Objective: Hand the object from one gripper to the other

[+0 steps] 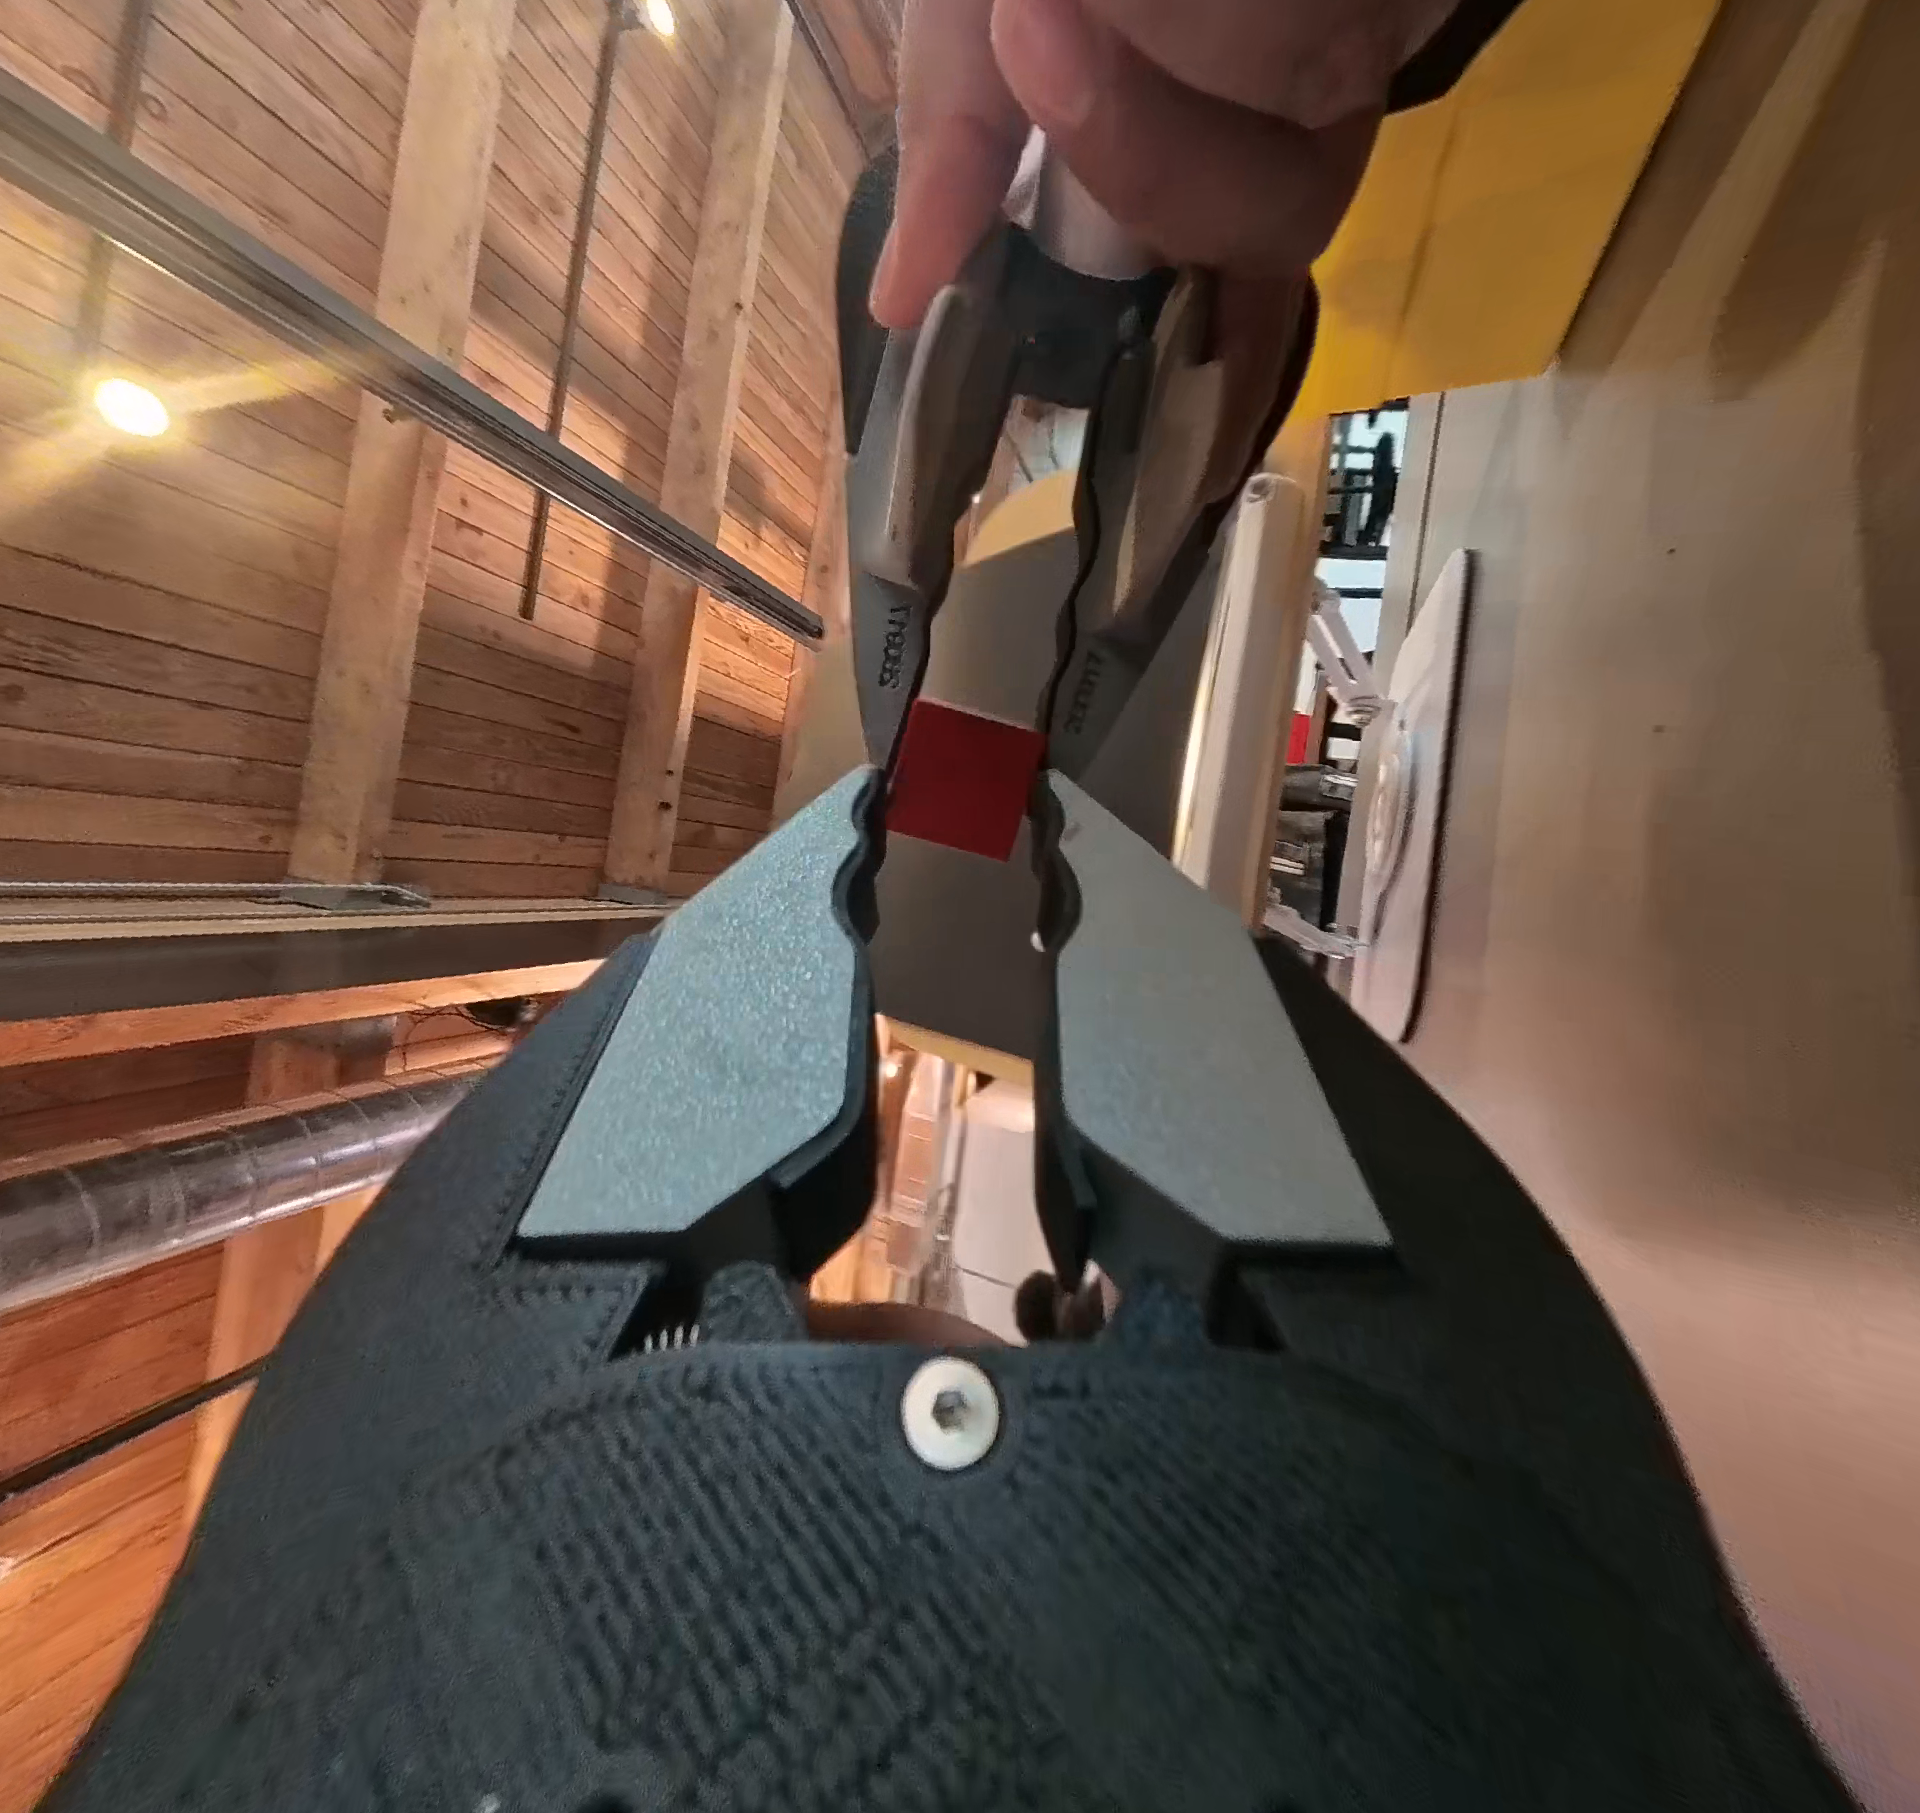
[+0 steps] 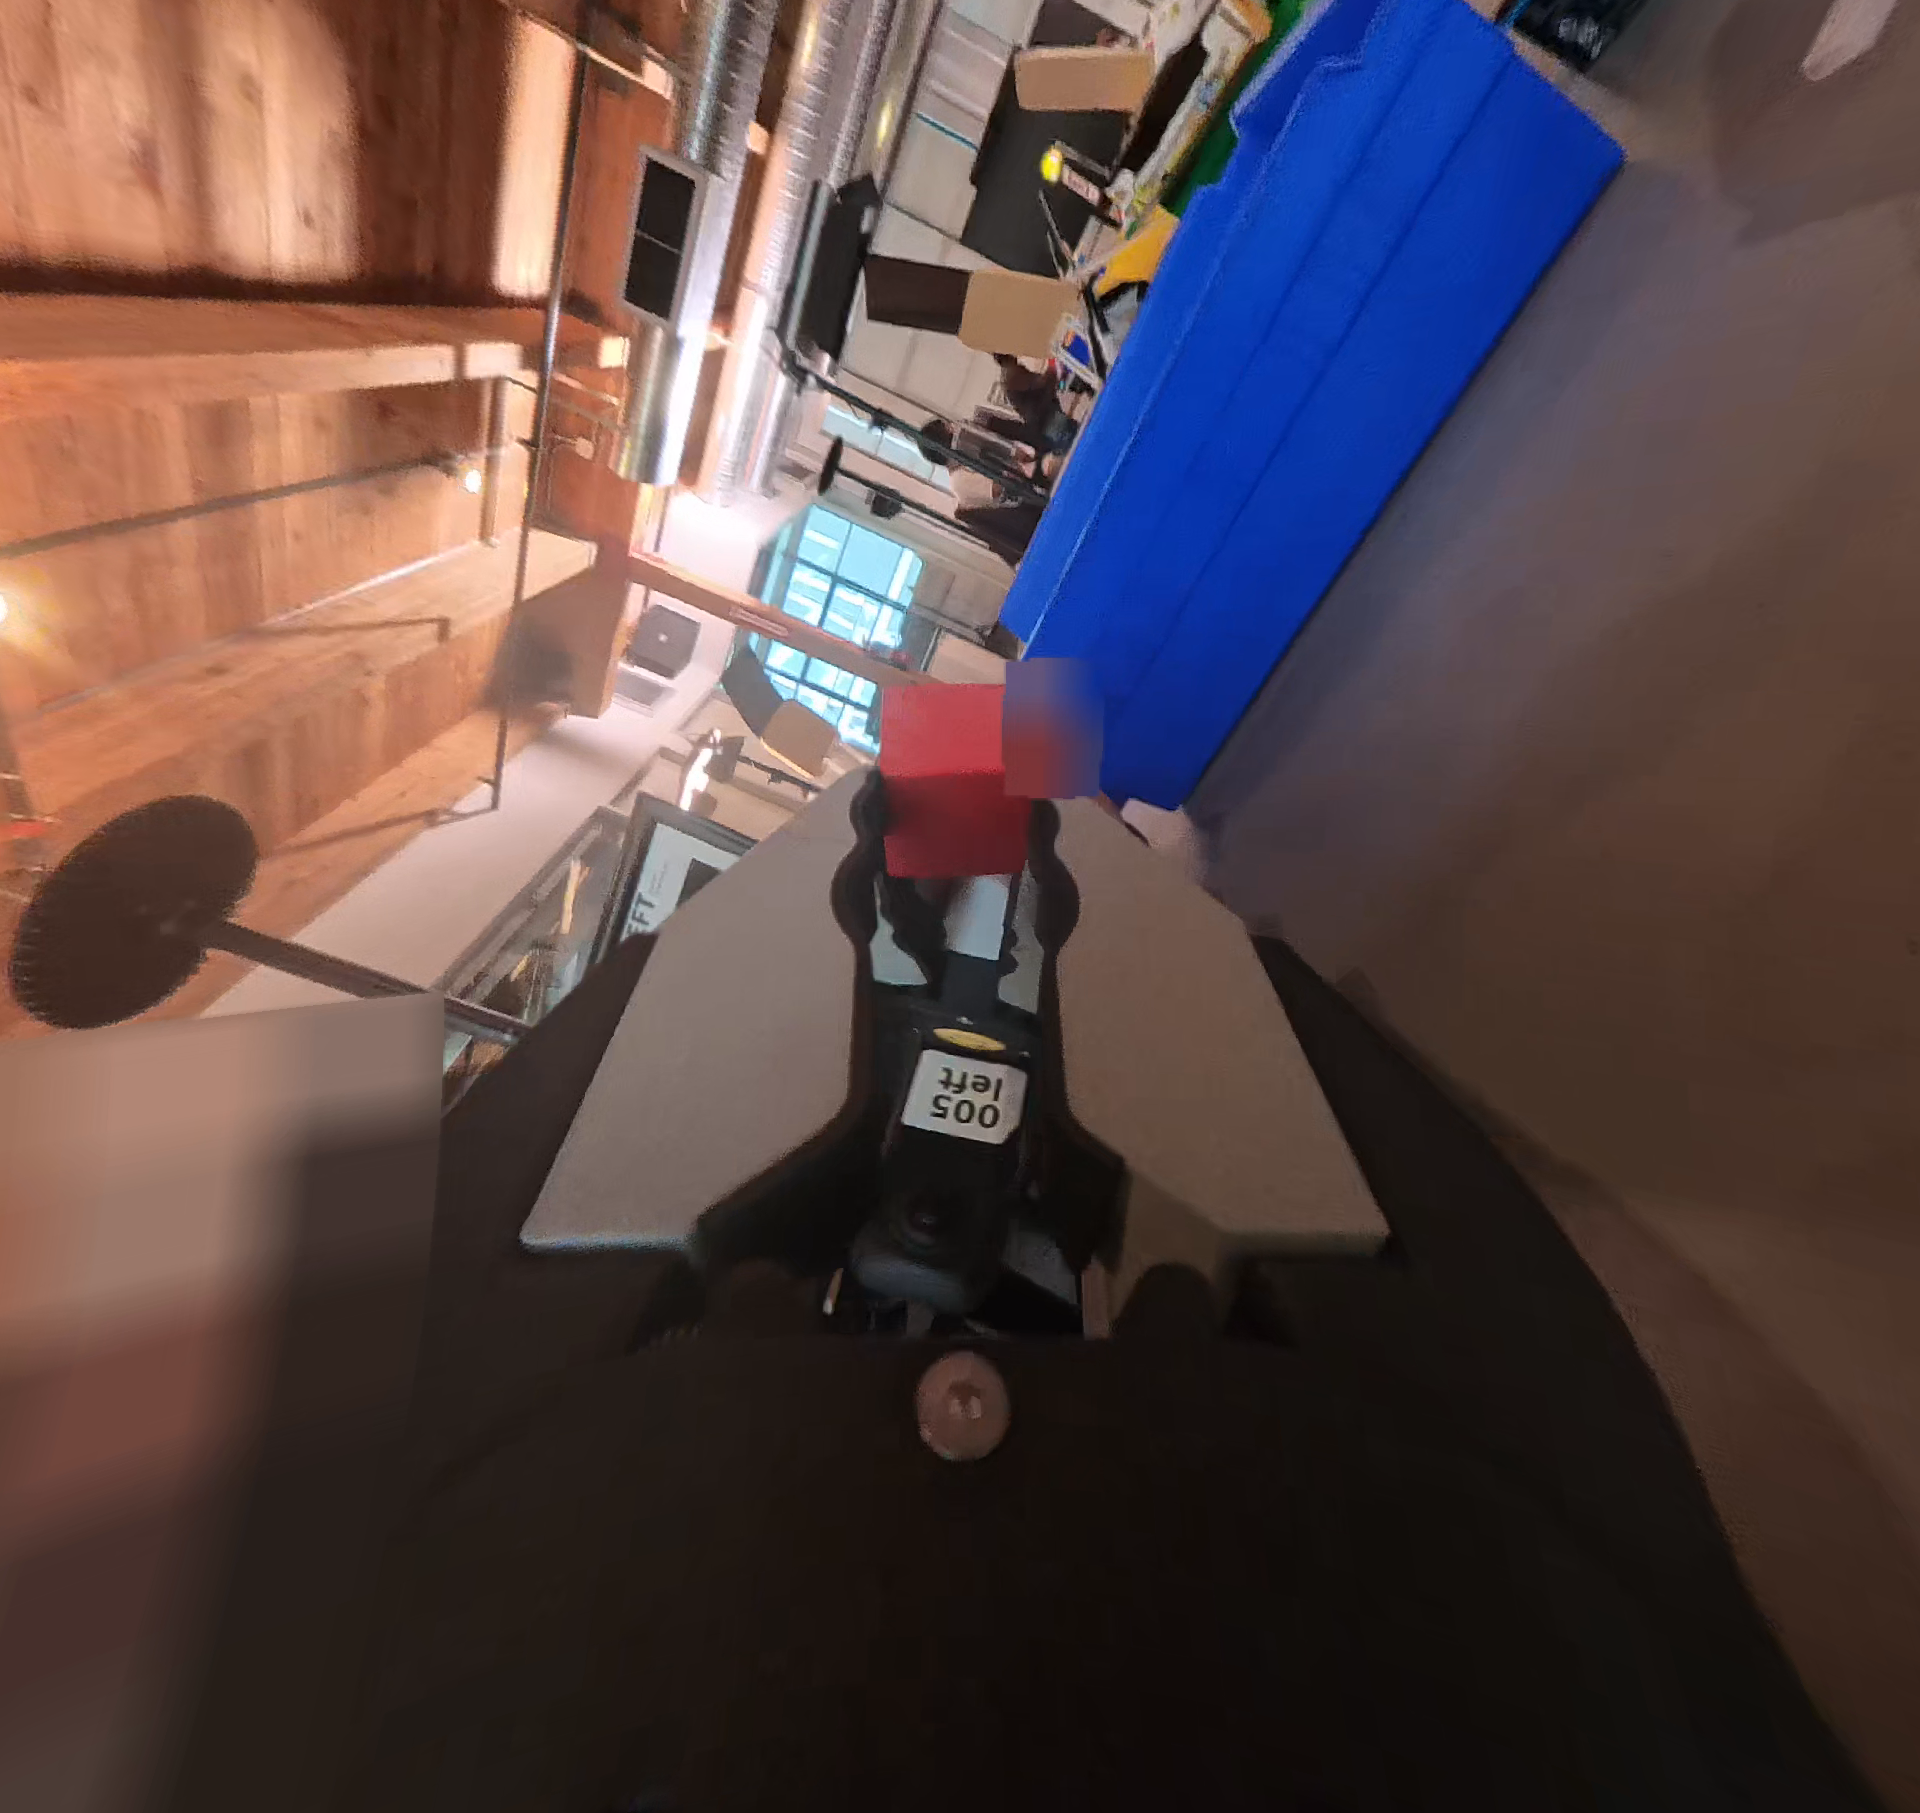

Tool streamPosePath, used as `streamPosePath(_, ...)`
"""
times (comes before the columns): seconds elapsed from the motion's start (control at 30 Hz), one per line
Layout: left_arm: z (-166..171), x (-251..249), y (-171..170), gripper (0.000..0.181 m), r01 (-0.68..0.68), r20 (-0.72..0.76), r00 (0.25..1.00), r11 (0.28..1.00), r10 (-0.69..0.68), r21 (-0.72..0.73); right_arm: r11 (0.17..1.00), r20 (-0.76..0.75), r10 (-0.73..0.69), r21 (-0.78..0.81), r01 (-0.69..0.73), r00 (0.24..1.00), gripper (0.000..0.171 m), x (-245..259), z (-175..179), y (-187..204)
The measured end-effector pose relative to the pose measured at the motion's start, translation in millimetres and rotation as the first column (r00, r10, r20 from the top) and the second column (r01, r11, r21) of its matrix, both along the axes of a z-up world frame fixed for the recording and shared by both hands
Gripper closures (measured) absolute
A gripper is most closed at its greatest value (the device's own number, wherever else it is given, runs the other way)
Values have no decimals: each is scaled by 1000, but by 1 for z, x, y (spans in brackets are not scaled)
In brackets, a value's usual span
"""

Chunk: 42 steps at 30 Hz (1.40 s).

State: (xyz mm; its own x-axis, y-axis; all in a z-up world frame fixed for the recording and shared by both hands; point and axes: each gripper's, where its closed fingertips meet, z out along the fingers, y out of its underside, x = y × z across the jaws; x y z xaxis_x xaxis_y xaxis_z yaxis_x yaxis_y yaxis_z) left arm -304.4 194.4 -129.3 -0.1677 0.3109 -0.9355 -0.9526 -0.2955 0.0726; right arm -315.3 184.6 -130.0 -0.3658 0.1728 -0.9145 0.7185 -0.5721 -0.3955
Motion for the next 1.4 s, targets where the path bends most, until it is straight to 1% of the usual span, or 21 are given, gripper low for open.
streamPosePath(0.07,1,1,-1,156,8,24,1000,1000,-8,-4,1000,-23,4,-6,-5,1000,146,0,2,-1)
streamPosePath(0.23,1,4,0,156,21,50,999,1000,-20,-19,997,-20,28,-71,-29,999,146,1,3,-1)
streamPosePath(0.3,3,4,-2,157,37,85,996,999,-35,-15,999,-53,24,-44,-26,998,145,1,5,-1)
streamPosePath(0.4,7,3,-4,157,84,202,976,996,-82,-1,999,-129,-9,32,13,992,142,0,9,0)
streamPosePath(0.47,11,3,-6,157,123,290,949,992,-123,18,994,-195,-38,92,57,980,140,-2,13,1)
streamPosePath(0.53,14,2,-8,157,158,360,919,987,-160,37,982,-246,-65,154,105,967,134,-3,14,4)
streamPosePath(0.63,15,3,-9,157,207,431,878,977,-208,50,951,-322,-88,255,175,943,127,-5,15,7)
streamPosePath(0.73,16,6,-10,157,251,485,838,966,-252,68,935,-364,-81,295,197,928,122,-4,16,7)
streamPosePath(0.77,18,5,-10,157,266,517,812,961,-269,82,933,-373,-71,304,194,925,119,-3,17,7)
streamPosePath(0.9,26,-3,-16,157,322,655,673,934,-343,158,923,-420,-28,338,185,907,116,2,19,3)
streamPosePath(1.03,27,-9,-19,157,329,683,642,930,-349,165,900,-446,8,393,188,895,114,3,16,-6)
streamPosePath(1.13,22,-8,-16,157,334,687,647,933,-330,134,845,-466,-2,472,251,885,111,-2,10,-6)
streamPosePath(1.2,18,-4,-13,157,346,692,644,931,-325,115,807,-487,-15,510,298,873,112,-4,9,-5)
streamPosePath(1.27,14,-2,-10,157,347,696,648,933,-311,94,778,-479,-23,543,317,878,118,-7,4,-2)
streamPosePath(1.3,11,-2,-9,157,340,694,655,937,-299,82,770,-469,-21,556,313,883,123,-7,0,-2)
streamPosePath(1.33,9,-4,-8,157,326,697,661,943,-279,69,777,-463,-13,553,301,886,139,-7,0,-2)
streamPosePath(1.37,6,-5,-7,157,319,700,661,946,-270,63,782,-455,-14,551,293,891,147,-7,-1,-2)
streamPosePath(1.4,5,-6,-6,157,315,704,656,946,-270,69,781,-446,-17,553,290,895,146,-7,-2,-1)
